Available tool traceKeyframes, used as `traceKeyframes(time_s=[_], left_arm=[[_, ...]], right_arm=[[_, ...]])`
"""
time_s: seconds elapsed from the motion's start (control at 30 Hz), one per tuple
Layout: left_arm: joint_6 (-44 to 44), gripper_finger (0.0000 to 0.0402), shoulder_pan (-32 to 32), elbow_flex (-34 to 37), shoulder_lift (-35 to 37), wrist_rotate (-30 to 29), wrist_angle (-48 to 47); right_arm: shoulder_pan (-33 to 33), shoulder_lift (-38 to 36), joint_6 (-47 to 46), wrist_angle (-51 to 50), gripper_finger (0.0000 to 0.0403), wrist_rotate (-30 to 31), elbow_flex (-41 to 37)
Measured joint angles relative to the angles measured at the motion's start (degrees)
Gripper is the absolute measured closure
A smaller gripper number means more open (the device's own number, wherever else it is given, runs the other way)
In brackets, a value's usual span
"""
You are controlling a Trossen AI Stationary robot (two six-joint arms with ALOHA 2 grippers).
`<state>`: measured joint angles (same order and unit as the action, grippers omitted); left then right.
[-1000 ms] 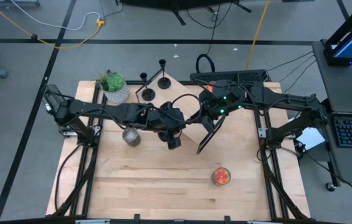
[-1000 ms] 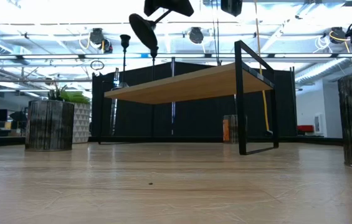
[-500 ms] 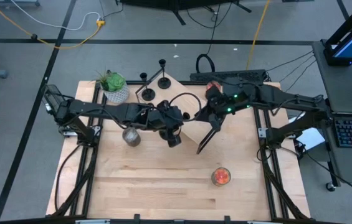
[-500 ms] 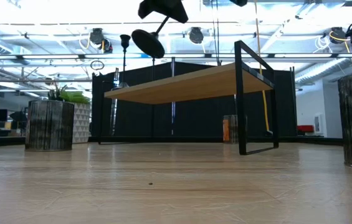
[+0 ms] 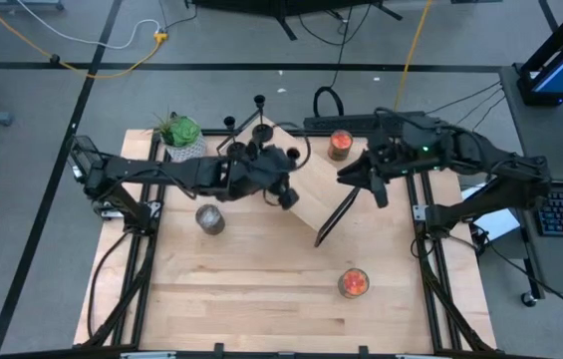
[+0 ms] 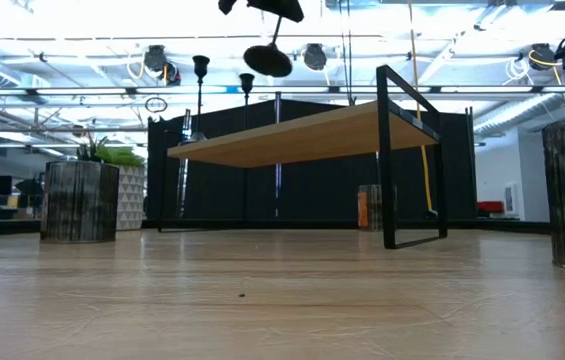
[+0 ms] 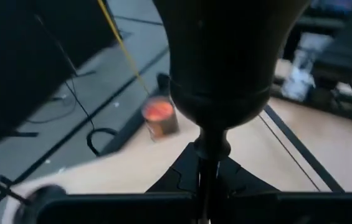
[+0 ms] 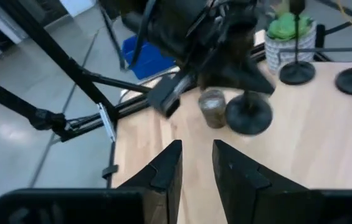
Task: Pick & Place candle stick holders
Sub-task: Put the candle holder on the shelf
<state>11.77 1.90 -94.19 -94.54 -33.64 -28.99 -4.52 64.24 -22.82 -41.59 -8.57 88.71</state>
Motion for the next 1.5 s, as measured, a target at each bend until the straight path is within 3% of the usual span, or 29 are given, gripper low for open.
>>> traceKeyframes(time_s=[0.4, 0.77, 1.13, 1.5], left_arm=[[-0.8, 0.0397, -7.0, 6.8, 0.2, -3.9, 16.9], [2.3, 0.0397, -7.4, 19.7, 0.0, -16.5, 30.2], [2.2, 0.0397, -9.1, 23.7, 0.1, -21.8, 33.6], [0.5, 0.0397, -11.0, 23.7, 0.1, -21.5, 33.2]], right_arm=[[6.2, -4.0, 1.0, -2.2, 0.0319, 2.8, 0.0], [10.8, -4.0, 1.0, -4.6, 0.0319, 2.8, 0.0], [11.8, -4.0, 1.5, -4.6, 0.0319, 2.8, 0.0], [11.8, -4.0, 1.5, -4.6, 0.0319, 2.8, 0.0]])
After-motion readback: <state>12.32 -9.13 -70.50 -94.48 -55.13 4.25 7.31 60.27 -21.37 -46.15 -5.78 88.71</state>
